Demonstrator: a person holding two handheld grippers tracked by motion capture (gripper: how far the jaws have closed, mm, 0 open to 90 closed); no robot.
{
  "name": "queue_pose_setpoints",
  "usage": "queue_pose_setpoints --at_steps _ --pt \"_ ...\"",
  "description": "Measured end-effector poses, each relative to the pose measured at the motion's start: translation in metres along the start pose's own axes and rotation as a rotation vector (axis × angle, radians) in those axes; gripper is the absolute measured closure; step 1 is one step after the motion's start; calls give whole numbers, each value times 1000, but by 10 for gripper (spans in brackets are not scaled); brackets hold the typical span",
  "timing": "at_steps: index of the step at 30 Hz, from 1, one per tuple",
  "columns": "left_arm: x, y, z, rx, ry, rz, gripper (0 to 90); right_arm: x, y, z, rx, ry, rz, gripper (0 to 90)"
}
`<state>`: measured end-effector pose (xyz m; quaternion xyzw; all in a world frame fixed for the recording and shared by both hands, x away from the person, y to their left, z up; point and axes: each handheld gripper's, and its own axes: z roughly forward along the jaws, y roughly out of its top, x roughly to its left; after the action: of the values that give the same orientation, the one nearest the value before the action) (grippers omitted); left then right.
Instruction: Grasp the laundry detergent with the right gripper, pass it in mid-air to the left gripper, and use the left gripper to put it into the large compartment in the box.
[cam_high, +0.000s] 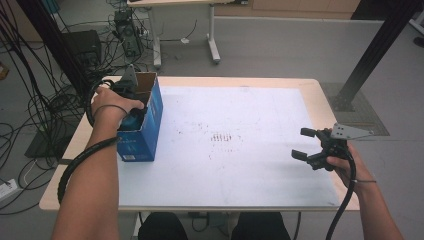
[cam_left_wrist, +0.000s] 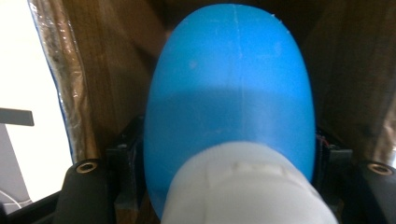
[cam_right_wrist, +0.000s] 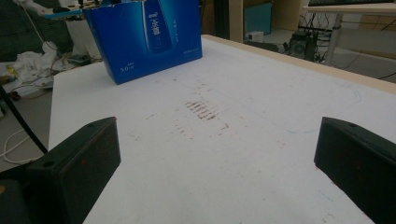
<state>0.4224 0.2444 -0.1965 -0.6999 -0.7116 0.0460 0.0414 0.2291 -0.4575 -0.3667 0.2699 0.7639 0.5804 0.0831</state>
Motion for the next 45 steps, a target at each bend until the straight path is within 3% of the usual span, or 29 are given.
queue_pose_setpoints --at_steps 11,20,35,45 --pt "0 -4 -11 -19 -3 0 299 0 0 1 -6 3 1 2" --pt "2 -10 -17 -30 -8 -5 237 3 -3 -2 -5 2 6 2" --pt "-11 -17 -37 -61 28 -7 184 2 -1 -1 -11 7 3 2" --pt "-14 -25 -57 -94 20 11 118 0 0 -1 -13 9 3 2"
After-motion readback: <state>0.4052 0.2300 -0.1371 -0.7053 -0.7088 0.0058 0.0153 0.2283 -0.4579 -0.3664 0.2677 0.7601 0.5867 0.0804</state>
